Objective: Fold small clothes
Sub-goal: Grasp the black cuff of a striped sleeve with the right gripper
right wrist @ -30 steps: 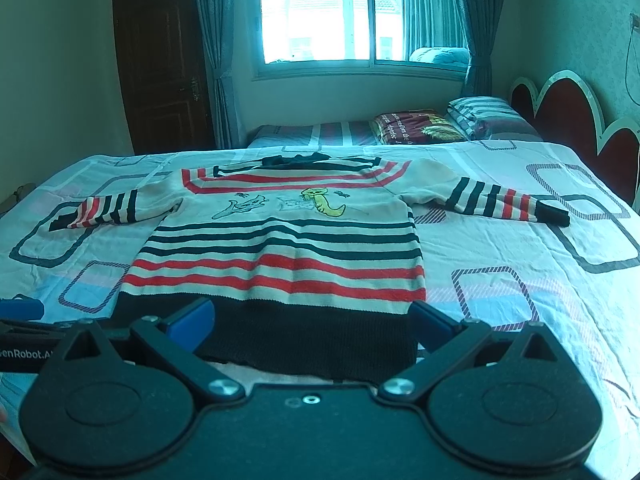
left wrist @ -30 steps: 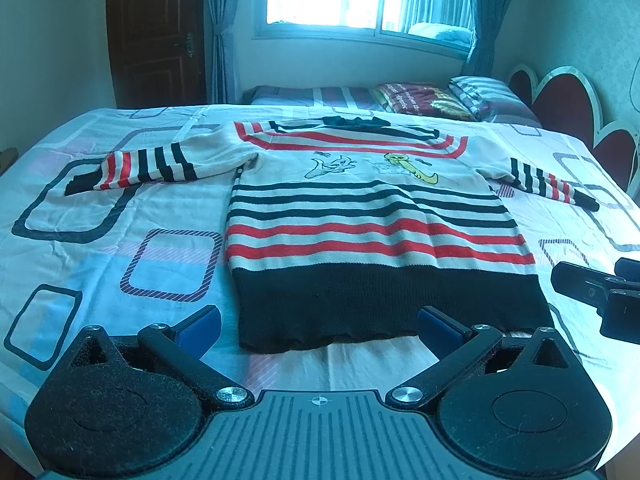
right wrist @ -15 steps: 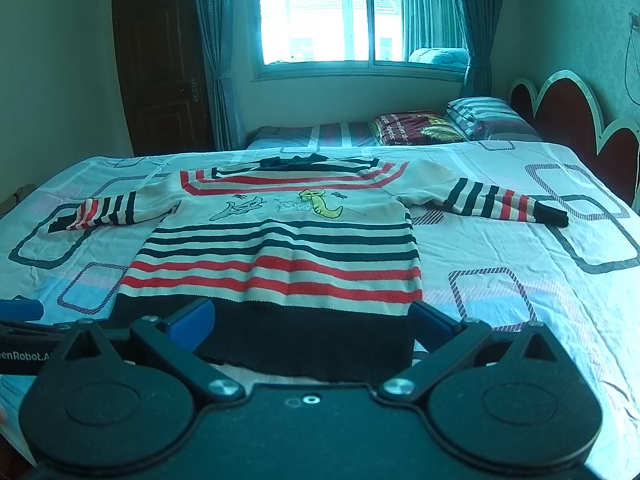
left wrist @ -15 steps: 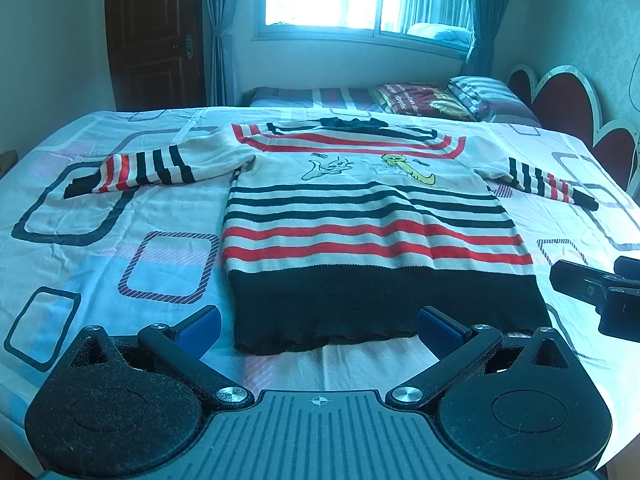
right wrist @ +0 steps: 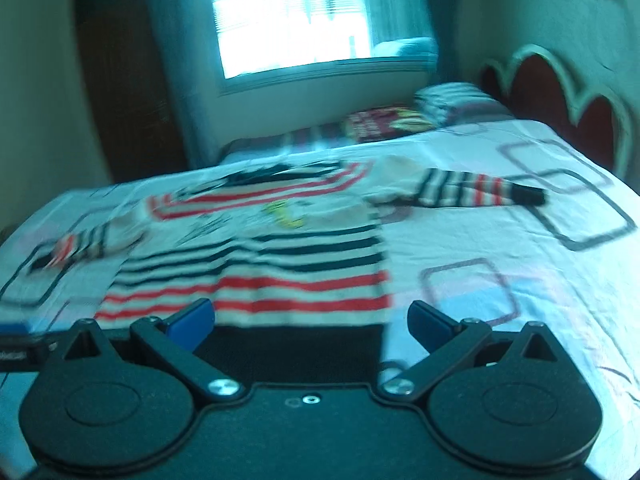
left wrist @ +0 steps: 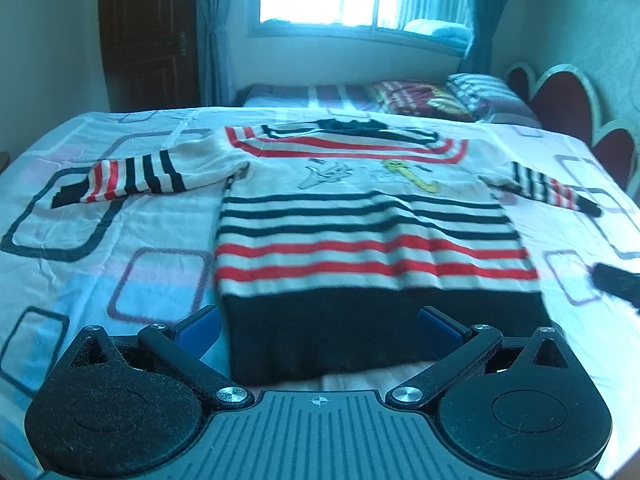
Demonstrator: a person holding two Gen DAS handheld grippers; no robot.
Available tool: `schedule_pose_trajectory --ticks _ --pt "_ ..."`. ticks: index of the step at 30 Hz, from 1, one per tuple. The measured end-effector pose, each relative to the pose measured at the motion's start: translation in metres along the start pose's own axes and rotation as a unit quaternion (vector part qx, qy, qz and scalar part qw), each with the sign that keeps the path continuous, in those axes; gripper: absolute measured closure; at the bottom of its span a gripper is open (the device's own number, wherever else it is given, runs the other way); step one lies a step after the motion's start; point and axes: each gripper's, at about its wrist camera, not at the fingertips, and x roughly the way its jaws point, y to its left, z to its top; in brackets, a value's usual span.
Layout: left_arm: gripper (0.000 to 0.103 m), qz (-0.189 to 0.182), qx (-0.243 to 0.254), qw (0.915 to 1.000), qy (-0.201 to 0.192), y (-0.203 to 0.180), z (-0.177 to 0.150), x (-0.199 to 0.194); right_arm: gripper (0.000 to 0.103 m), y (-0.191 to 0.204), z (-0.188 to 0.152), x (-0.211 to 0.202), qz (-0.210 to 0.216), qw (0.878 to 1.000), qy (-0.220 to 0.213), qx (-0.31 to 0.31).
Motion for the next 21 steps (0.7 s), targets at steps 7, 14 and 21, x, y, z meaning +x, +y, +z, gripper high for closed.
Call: schedule_pose_trajectory --ticks 7,14,21 --pt "0.0 0.02 -0.006 0.9985 -0.05 0.016 0.047 0.05 0.015 -0.081 0.037 0.042 -0.03 0.995 -0.026 0.087" --pt "0.0 0.083 0.009 0.9951 -0.054 0.029 0.095 0.122 0.04 -0.171 0.083 0.108 -0.077 0.981 -0.063 0.167" --pt "0.0 0.1 -0.038 0.9935 -0.039 0.041 0.12 0.183 0.054 -0.255 0.089 0.209 -0.076 0.944 -0.05 0.316"
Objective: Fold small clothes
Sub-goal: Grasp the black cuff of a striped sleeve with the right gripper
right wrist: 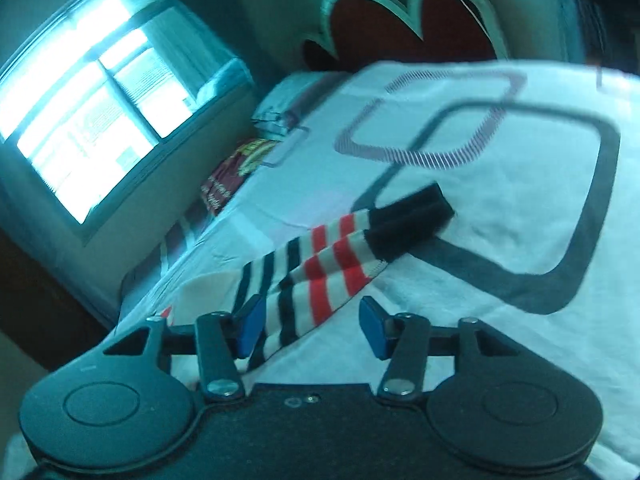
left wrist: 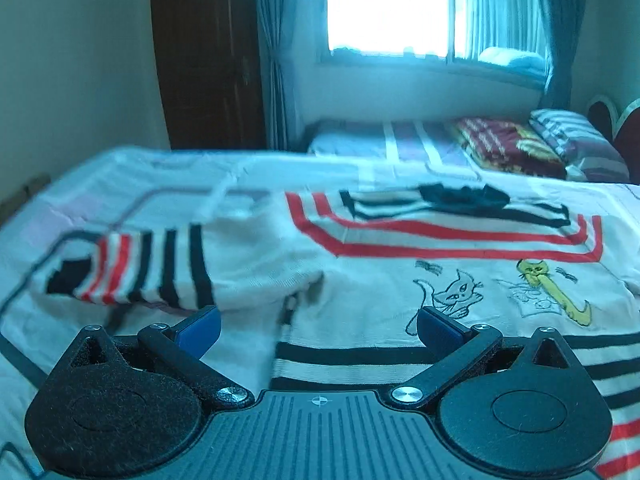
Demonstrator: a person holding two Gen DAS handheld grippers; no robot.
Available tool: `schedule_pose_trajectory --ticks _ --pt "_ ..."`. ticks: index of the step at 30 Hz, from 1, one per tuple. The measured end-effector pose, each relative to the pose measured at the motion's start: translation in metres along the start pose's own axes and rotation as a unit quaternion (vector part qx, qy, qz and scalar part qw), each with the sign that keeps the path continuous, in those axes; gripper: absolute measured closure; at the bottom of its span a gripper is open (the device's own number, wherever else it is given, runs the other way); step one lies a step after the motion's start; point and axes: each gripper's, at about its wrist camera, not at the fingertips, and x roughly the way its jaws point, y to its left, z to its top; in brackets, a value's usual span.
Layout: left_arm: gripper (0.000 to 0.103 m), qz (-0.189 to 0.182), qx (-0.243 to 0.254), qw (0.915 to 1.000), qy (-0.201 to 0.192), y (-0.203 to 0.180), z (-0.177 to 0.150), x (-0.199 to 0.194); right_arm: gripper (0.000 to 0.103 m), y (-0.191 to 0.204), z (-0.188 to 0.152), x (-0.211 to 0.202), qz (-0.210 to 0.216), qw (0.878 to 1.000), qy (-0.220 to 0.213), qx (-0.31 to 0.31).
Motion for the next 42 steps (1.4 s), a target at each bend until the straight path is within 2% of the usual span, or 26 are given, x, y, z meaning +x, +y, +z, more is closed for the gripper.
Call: schedule_pose_trajectory --ticks 3,6,9,14,16,19,21,22,27,29,31,33,37,39,42 --pt "0.0 -0.016 -0.012 0.9994 0.027 -0.004 0.001 0.024 0.054 -0.016 -0.001 0.04 0.004 0.998 0.022 0.055" --pt "0.0 -0.01 -0.001 0.9996 0.025 -0.011 0.001 0.036 0.054 -0.02 -0.006 0.071 -0.001 0.995 0.046 0.086" --pt "0.0 -0.017 -0.004 0.9995 0.028 -0.015 0.004 0.048 0.055 -0.018 -0.006 0.081 0.003 0.995 0.034 0.098" --pt "0.0 -0.01 -0.013 0.9992 0.037 -0.016 0.009 0.067 0.072 -0.029 0.001 0.089 0.004 0.991 0.016 0.131" --pt "0.0 0.005 -0.026 0.9987 0.043 -0.011 0.011 0.076 0.075 -0.035 0.0 0.087 0.012 0.99 0.011 0.142" --pt "0.0 -0.01 -0.062 0.9964 0.056 0.002 0.013 0.085 0.069 -0.039 -0.003 0.082 0.034 0.986 0.003 0.161" --pt "0.0 -0.027 -0.073 0.9949 0.064 0.006 0.012 0.089 0.067 -0.035 -0.007 0.083 0.045 0.986 0.01 0.158" --pt "0.0 -0.029 -0.076 0.9945 0.066 0.007 0.011 0.091 0.063 -0.031 -0.008 0.084 0.055 0.986 0.013 0.155" --pt "0.0 -0.034 -0.075 0.9942 0.07 0.0 0.011 0.099 0.063 -0.031 -0.006 0.088 0.095 0.977 0.032 0.189" --pt "0.0 -0.036 -0.078 0.9939 0.069 -0.003 0.013 0.102 0.065 -0.039 -0.001 0.082 0.081 0.978 0.008 0.191" --pt "0.0 -0.036 -0.078 0.9942 0.066 -0.004 0.015 0.104 0.065 -0.056 0.005 0.076 0.072 0.974 -0.022 0.214" --pt "0.0 -0.035 -0.078 0.9945 0.06 -0.004 0.017 0.104 0.066 -0.066 0.009 0.077 0.077 0.97 -0.024 0.227" --pt "0.0 -0.032 -0.071 0.9948 0.065 0.0 0.016 0.107 0.071 -0.055 0.013 0.083 0.054 0.982 -0.014 0.179" --pt "0.0 -0.025 -0.064 0.9953 0.067 0.002 0.016 0.106 0.088 -0.044 0.016 0.082 0.022 0.989 -0.024 0.148" --pt "0.0 0.0 -0.034 0.9972 0.067 0.005 0.017 0.103 0.093 -0.013 0.02 0.079 -0.028 0.997 -0.035 0.059"
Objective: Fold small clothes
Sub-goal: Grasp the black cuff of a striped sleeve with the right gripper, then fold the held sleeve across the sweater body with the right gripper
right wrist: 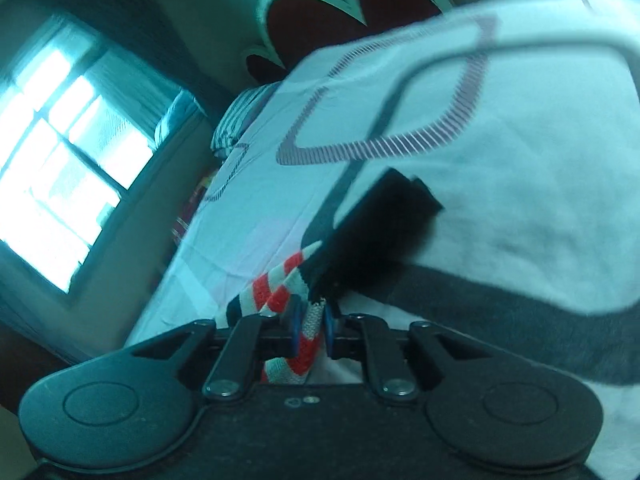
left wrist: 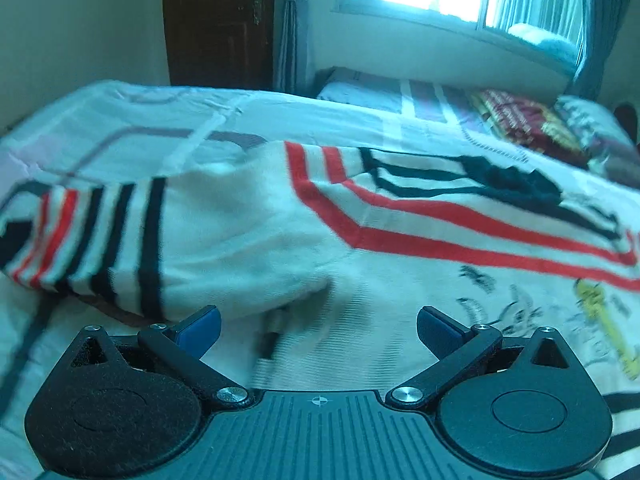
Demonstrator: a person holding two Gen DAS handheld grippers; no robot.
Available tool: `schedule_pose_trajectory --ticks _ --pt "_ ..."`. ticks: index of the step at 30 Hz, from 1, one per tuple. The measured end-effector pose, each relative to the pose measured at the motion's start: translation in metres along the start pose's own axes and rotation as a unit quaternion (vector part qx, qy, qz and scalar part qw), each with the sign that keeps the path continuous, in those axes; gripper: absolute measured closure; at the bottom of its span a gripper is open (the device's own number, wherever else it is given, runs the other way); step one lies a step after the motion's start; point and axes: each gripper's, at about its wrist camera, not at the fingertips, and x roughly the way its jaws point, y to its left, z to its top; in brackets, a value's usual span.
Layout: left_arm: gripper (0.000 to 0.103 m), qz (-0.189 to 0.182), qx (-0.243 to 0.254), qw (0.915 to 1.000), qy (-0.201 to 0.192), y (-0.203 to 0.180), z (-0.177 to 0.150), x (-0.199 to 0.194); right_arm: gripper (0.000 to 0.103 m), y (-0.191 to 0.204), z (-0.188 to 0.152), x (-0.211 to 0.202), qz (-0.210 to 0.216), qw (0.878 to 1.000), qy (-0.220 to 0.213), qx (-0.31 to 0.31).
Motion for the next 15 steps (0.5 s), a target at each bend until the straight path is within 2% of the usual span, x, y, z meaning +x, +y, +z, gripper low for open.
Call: schedule_pose_trajectory --ticks 1,3,5,7,9,11,13,15 --pt "0.0 0.003 0.008 1.0 0.0 0.002 0.0 -0.001 0.094 0.017 -0.002 -0.004 -0.007 0.999 -0.008 -0.042" --pt "0.0 -0.005 0.014 0.9999 -0.003 0.01 0.0 -0.005 0.095 0.056 -0.012 -0.016 0.009 0.991 -0.023 -0.128" --pt "0.0 -0.013 0.011 0.9999 -0.004 0.018 -0.001 -0.009 0.095 0.101 -0.031 -0.025 0.048 0.977 -0.018 -0.209" --pt "0.0 -0.015 0.005 0.9999 -0.005 0.026 -0.002 -0.013 0.095 0.146 -0.06 -0.032 0.09 0.957 -0.004 -0.277" --pt "0.0 -0.019 -0.004 0.9998 -0.005 0.033 -0.003 -0.017 0.095 0.186 -0.094 -0.035 0.145 0.935 0.035 -0.323" --pt "0.0 -0.018 -0.007 0.9998 -0.006 0.037 -0.004 -0.022 0.095 0.215 -0.131 -0.035 0.19 0.918 0.08 -0.339" --pt "0.0 -0.015 -0.008 0.9998 -0.01 0.042 -0.004 -0.027 0.095 0.24 -0.17 -0.032 0.218 0.899 0.121 -0.36" --pt "0.0 -0.014 -0.01 0.9998 -0.012 0.048 -0.004 -0.032 0.095 0.258 -0.203 -0.031 0.236 0.883 0.144 -0.379"
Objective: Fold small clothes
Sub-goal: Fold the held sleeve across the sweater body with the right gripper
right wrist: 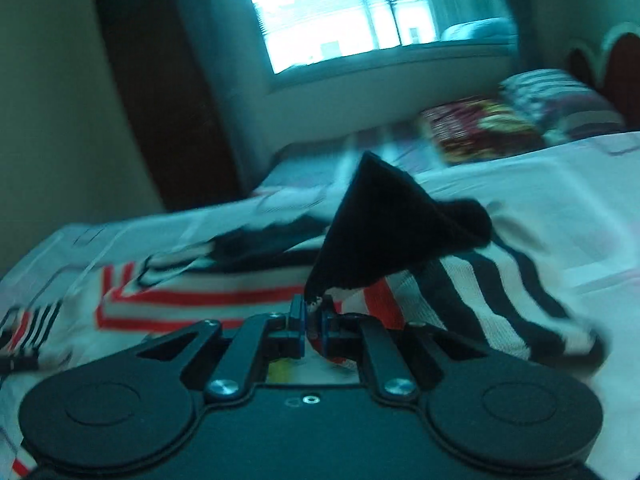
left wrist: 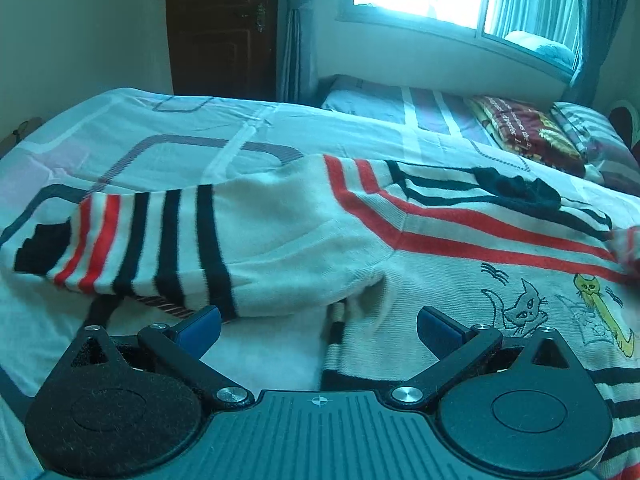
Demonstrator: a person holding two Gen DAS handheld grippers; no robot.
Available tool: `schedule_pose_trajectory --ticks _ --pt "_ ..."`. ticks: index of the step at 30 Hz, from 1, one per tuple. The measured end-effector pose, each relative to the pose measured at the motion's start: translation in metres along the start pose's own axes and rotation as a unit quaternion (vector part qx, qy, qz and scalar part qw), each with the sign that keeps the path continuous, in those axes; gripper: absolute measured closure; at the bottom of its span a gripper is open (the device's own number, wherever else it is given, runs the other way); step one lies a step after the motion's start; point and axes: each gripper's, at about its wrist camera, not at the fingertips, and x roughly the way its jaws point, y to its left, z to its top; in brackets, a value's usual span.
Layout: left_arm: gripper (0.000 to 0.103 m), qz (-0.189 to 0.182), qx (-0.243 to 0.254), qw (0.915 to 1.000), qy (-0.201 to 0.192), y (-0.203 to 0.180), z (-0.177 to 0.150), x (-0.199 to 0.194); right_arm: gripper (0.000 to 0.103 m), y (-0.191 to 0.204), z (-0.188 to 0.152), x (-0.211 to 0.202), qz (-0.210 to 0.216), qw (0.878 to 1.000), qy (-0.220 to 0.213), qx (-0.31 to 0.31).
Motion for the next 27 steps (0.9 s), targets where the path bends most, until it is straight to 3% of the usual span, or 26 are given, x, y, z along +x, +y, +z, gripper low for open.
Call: schedule_pose_trajectory --ticks 4,6,7,11,13,15,16,23,27 --pt "0.0 0.011 0.01 0.9999 -0.003 0.01 -0.004 -0.006 0.095 0.045 -0.018 0.033 0.038 0.998 0.048 -0.031" --pt "0.0 0.007 0.005 1.0 -0.002 0.014 -0.005 -0.007 0.081 0.058 -0.03 0.044 0.043 0.995 0.071 -0.052" --pt "0.0 0.002 0.001 1.0 -0.001 0.015 -0.006 -0.007 0.075 0.062 -0.034 0.043 0.045 0.995 0.059 -0.069" --pt "0.0 -0.035 -0.009 0.9993 -0.001 0.009 -0.006 -0.004 0.037 0.081 -0.044 0.036 0.078 0.986 0.054 -0.135" --pt "0.0 -0.053 -0.008 0.9986 -0.001 0.0 -0.005 -0.001 0.042 0.081 -0.043 0.032 0.084 0.985 0.051 -0.144" --pt "0.0 -0.07 -0.001 0.9975 -0.001 -0.014 -0.002 0.003 0.067 0.071 -0.038 0.024 0.093 0.987 0.04 -0.124" --pt "0.0 -0.081 0.004 0.9967 -0.002 -0.021 0.0 0.005 0.07 0.065 -0.037 0.018 0.093 0.989 0.035 -0.109" --pt "0.0 -0.179 0.072 0.9813 0.004 -0.084 0.017 0.047 0.067 0.011 -0.032 -0.035 0.038 0.999 -0.011 -0.017" --pt "0.0 -0.232 0.08 0.9673 0.065 -0.113 0.027 0.083 0.063 -0.041 -0.032 -0.064 0.017 0.998 -0.02 0.065"
